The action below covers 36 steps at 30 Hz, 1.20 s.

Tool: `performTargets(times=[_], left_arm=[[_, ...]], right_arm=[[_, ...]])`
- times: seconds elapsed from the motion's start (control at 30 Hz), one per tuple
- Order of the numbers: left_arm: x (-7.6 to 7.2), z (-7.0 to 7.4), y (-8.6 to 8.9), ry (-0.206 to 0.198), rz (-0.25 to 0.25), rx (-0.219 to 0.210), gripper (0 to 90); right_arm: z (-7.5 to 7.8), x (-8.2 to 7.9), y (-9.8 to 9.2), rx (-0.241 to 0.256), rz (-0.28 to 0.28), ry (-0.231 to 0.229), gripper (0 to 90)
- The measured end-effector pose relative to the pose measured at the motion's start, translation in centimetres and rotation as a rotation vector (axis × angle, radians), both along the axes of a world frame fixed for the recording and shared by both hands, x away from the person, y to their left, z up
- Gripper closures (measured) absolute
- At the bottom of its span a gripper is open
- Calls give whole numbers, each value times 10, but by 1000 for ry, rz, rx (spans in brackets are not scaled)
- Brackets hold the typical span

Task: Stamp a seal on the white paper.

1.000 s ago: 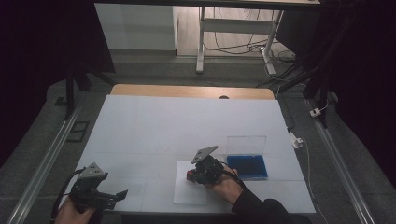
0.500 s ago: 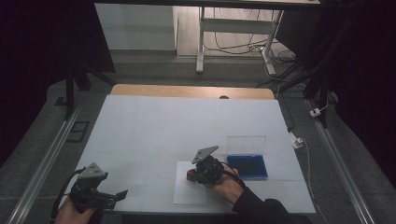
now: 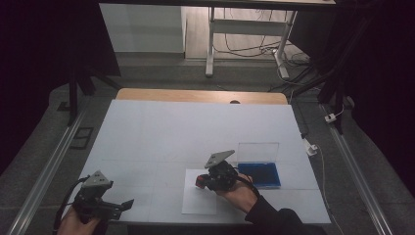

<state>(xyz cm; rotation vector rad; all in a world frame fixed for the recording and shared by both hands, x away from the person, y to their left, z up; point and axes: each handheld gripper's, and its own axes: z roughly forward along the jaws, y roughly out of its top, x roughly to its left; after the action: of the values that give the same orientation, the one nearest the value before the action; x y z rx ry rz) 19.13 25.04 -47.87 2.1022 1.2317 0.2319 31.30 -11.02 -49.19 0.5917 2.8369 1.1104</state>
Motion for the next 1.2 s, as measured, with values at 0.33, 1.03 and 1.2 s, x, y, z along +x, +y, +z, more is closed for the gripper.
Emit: performTargets(times=[0.33, 1.03, 1.2], left_arm=[[0, 0, 1, -1, -2, -3, 1], [0, 0, 0, -2, -2, -5, 2], [0, 0, 0, -1, -1, -5, 2]], right_arm=[[8, -2, -5, 15, 9, -2, 798], [28, -2, -36, 51, -62, -40, 798], [33, -2, -48, 59, -82, -56, 798]])
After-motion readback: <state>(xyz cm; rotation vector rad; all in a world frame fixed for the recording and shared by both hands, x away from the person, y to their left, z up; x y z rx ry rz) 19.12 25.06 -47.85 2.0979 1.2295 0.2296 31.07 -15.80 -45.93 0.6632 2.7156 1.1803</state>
